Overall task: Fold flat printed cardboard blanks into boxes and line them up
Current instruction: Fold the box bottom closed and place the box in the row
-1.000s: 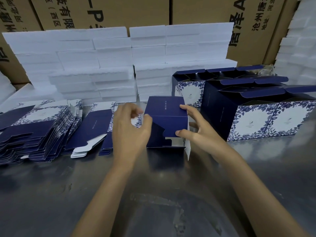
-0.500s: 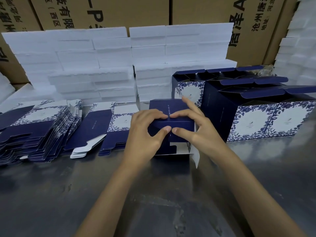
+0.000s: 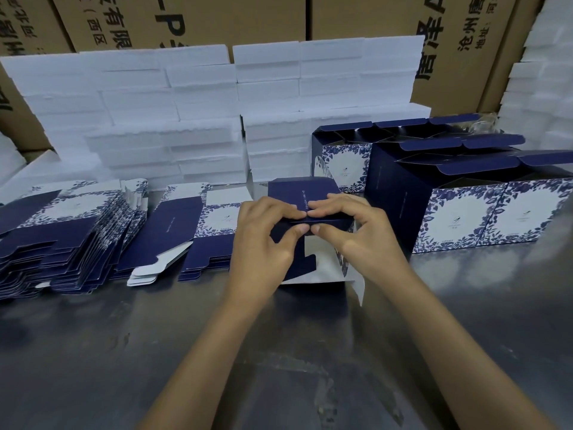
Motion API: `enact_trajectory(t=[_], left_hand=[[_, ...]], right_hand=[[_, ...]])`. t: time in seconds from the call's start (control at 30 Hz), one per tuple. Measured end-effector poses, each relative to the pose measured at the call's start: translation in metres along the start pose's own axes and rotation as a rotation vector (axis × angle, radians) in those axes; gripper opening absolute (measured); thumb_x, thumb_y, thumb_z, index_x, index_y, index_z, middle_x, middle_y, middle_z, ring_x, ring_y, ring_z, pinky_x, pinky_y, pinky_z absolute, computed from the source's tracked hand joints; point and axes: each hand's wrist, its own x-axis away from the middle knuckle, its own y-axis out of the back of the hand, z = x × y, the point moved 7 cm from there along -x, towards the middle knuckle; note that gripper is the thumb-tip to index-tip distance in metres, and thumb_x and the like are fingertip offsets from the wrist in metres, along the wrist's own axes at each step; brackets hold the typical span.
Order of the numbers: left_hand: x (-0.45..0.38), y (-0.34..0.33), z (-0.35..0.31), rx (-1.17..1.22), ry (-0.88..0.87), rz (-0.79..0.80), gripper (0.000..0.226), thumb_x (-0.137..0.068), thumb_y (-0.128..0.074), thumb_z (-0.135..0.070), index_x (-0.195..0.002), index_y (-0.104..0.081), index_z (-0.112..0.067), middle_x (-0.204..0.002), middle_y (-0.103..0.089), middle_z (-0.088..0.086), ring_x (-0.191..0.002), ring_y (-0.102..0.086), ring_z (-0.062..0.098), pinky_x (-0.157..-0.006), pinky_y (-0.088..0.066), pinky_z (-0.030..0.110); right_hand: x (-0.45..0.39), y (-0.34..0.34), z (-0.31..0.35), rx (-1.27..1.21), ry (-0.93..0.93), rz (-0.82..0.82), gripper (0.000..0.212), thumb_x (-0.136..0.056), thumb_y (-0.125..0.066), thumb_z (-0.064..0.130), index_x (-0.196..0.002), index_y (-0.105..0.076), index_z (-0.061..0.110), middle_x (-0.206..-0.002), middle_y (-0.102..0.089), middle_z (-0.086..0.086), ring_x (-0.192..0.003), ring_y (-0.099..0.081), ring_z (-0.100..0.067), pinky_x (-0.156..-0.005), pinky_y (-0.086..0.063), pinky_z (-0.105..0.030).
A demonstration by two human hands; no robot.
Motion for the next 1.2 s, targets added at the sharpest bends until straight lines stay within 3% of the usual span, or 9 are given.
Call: enact_trajectory(t=[0.17,0.43,0.57,0.7,1.07,1.2], left_hand=[[-0.002,0.002,0.008,0.141,0.117,0.086,0.014,-0.086,-0.077,-0.017,-0.095,-0.076,-0.028,-0.105,-0.068,-0.019,-0.111,-0.052,0.001,-0.08,-0.035,0.008],[0.0,0.0,0.005,0.111,0.082,-0.005,0.01,-0.087,-0.075,-0.01,-0.091,-0.079,-0.017,-0.1,-0.071,-0.011,-0.106,-0.05,-0.002,-0.082,-0.035,0.012],[-0.004,0.003,0.012,0.116,0.1,0.076,0.017,-0.087,-0.075,-0.01,-0.096,-0.078,-0.025,-0.105,-0.07,-0.018,-0.11,-0.053,-0.001,-0.088,-0.04,0.016],[-0.005,0.009,0.012,0.146,0.101,0.078,0.024,-0.086,-0.073,-0.001,-0.097,-0.078,-0.022,-0.104,-0.072,-0.017,-0.106,-0.055,-0.004,-0.087,-0.043,0.015],[-0.007,0.01,0.014,0.193,0.104,0.145,0.028,-0.09,-0.067,0.002,-0.1,-0.077,-0.023,-0.111,-0.072,-0.015,-0.112,-0.058,0.001,-0.088,-0.044,0.015],[-0.006,0.008,0.012,0.126,0.055,0.191,0.031,-0.085,-0.066,-0.001,-0.087,-0.061,-0.031,-0.116,-0.067,-0.022,-0.116,-0.051,0.0,-0.092,-0.043,0.024]], right_hand=[[-0.001,0.004,-0.002,-0.076,-0.034,0.043,0.017,-0.083,-0.08,0.001,-0.093,-0.079,0.014,-0.113,-0.075,0.008,-0.13,-0.052,-0.004,-0.116,-0.035,-0.03],[-0.001,0.002,0.0,-0.071,-0.017,0.021,0.016,-0.084,-0.08,0.001,-0.09,-0.079,0.016,-0.11,-0.076,0.005,-0.129,-0.052,-0.003,-0.112,-0.035,-0.02],[-0.001,0.006,0.0,-0.028,-0.022,0.076,0.026,-0.084,-0.077,-0.003,-0.102,-0.077,0.016,-0.117,-0.074,0.006,-0.128,-0.052,0.002,-0.108,-0.036,-0.013],[-0.002,0.005,0.001,-0.023,-0.001,0.069,0.023,-0.084,-0.076,-0.005,-0.097,-0.076,0.014,-0.111,-0.075,0.008,-0.13,-0.053,-0.005,-0.109,-0.036,-0.015],[-0.003,0.009,-0.003,-0.089,-0.043,0.119,0.027,-0.09,-0.068,-0.009,-0.102,-0.077,0.014,-0.125,-0.072,0.006,-0.136,-0.05,-0.001,-0.12,-0.035,-0.033],[-0.004,0.019,-0.012,-0.193,-0.137,0.099,0.035,-0.089,-0.064,-0.011,-0.098,-0.079,0.019,-0.14,-0.062,0.009,-0.134,-0.054,-0.007,-0.115,-0.043,-0.048]])
